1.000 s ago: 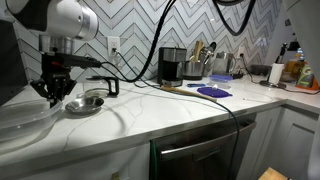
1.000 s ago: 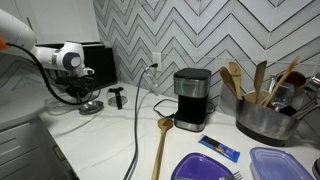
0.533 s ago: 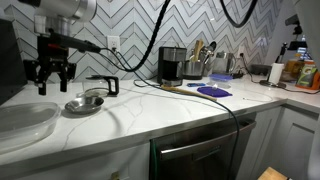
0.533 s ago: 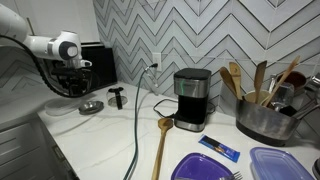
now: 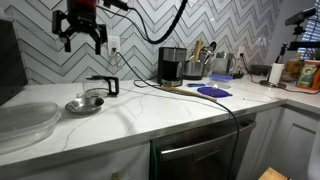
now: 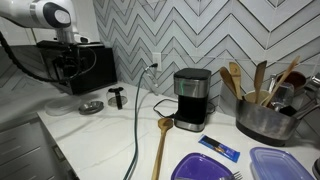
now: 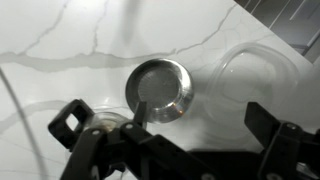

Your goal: Remove the clear bowl from the coffee maker top and move it to the left of the metallic plate on the counter top

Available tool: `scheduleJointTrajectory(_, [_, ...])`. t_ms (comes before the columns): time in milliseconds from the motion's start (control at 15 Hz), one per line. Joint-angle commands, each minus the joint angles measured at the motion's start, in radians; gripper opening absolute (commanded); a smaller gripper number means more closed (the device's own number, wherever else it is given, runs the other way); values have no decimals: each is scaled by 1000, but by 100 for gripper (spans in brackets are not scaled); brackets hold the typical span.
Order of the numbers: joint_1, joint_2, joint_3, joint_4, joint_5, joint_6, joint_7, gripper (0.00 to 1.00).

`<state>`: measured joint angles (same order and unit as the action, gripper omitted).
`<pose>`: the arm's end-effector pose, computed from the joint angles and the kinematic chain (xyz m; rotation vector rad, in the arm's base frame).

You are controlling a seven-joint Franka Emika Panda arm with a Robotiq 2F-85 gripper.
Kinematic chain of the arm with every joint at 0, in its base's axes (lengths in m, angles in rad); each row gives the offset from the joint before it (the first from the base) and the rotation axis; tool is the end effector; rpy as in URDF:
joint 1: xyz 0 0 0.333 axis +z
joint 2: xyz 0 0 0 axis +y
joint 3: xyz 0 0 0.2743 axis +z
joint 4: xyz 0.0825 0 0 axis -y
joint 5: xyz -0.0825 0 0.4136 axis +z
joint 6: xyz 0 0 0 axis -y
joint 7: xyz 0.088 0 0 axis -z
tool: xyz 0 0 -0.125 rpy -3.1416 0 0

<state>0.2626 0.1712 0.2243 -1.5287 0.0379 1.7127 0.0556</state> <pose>0.5655 0.2948 0.4967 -2.9961 -0.6429 0.0058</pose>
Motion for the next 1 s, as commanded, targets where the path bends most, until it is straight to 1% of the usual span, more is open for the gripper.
scheduleJointTrajectory(0, [-47, -192, -34, -191, 15, -21, 14, 100])
scheduleJointTrajectory(133, [-71, -282, -51, -277, 21, -13, 3, 100])
scheduleJointTrajectory(400, [-116, -473, -91, -453, 27, 18, 25, 100])
scheduleJointTrajectory(533, [-135, -555, -114, -521, 22, 27, 3, 100])
scheduleJointTrajectory(667, [-143, -620, -139, -575, 28, 56, -52, 100])
scheduleJointTrajectory(733, [-141, -516, -115, -458, 7, -5, -13, 100])
scheduleJointTrajectory(800, [-144, -540, -121, -475, 8, -1, -20, 100])
scheduleJointTrajectory(933, [-144, -540, -118, -468, 7, -1, -20, 100])
